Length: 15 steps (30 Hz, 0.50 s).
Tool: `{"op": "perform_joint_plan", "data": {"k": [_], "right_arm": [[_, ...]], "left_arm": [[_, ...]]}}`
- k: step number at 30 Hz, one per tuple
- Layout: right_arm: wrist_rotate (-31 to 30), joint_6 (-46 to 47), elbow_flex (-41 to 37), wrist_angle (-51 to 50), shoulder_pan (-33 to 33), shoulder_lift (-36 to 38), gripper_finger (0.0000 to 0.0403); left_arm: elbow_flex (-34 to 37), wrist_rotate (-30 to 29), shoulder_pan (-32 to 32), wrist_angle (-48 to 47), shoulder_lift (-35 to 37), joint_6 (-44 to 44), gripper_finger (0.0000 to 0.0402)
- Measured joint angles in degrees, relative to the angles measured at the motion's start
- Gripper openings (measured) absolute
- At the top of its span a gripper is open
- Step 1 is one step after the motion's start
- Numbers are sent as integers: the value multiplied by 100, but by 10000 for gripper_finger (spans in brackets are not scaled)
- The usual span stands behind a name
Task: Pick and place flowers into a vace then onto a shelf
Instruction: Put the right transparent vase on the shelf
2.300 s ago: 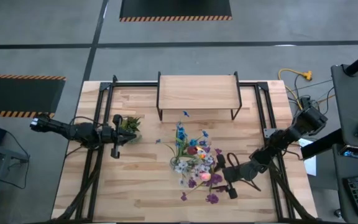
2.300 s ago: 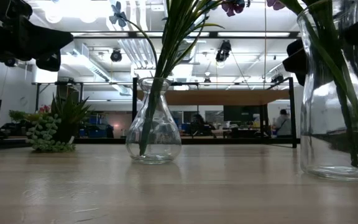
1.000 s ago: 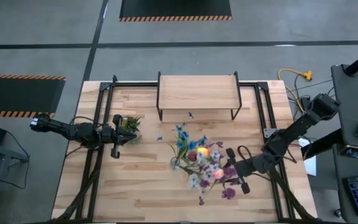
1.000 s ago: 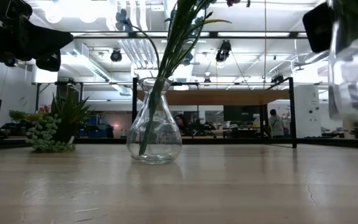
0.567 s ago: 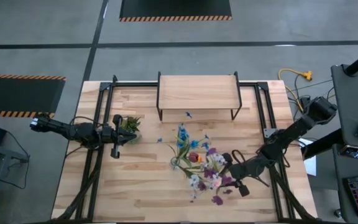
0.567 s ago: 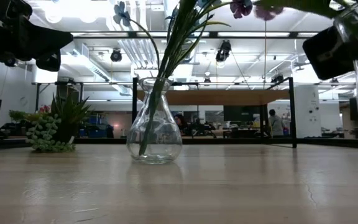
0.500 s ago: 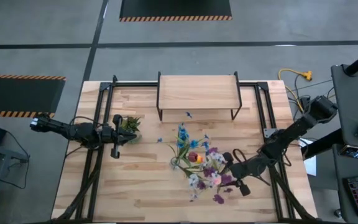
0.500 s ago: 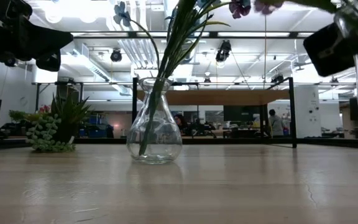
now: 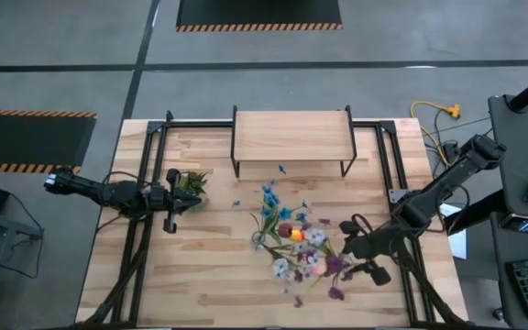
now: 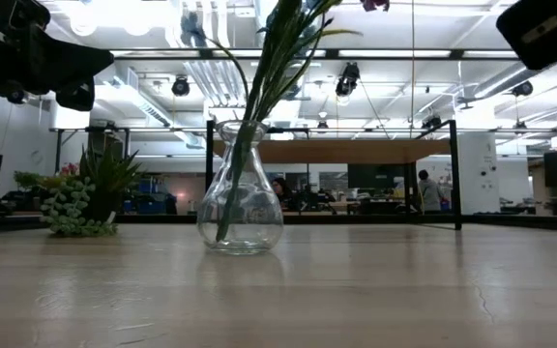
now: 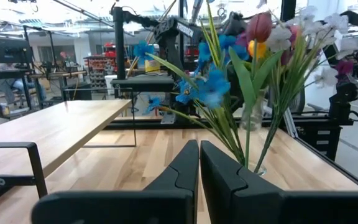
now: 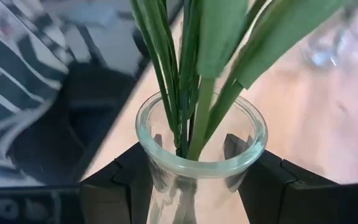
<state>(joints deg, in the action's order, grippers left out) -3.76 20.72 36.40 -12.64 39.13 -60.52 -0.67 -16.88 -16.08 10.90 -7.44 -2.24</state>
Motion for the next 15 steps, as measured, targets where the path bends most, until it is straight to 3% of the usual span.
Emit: {"op": "perform_joint_plan", "data": {"k": [8, 15], "right_arm": [[-24, 139, 1094, -1962, 0, 93, 176], [-31, -327, 1545, -2215, 35, 390, 176]], "left_arm": [[0, 0, -1, 1, 0, 0, 0], [0, 1, 0, 0, 0, 0, 0]]}}
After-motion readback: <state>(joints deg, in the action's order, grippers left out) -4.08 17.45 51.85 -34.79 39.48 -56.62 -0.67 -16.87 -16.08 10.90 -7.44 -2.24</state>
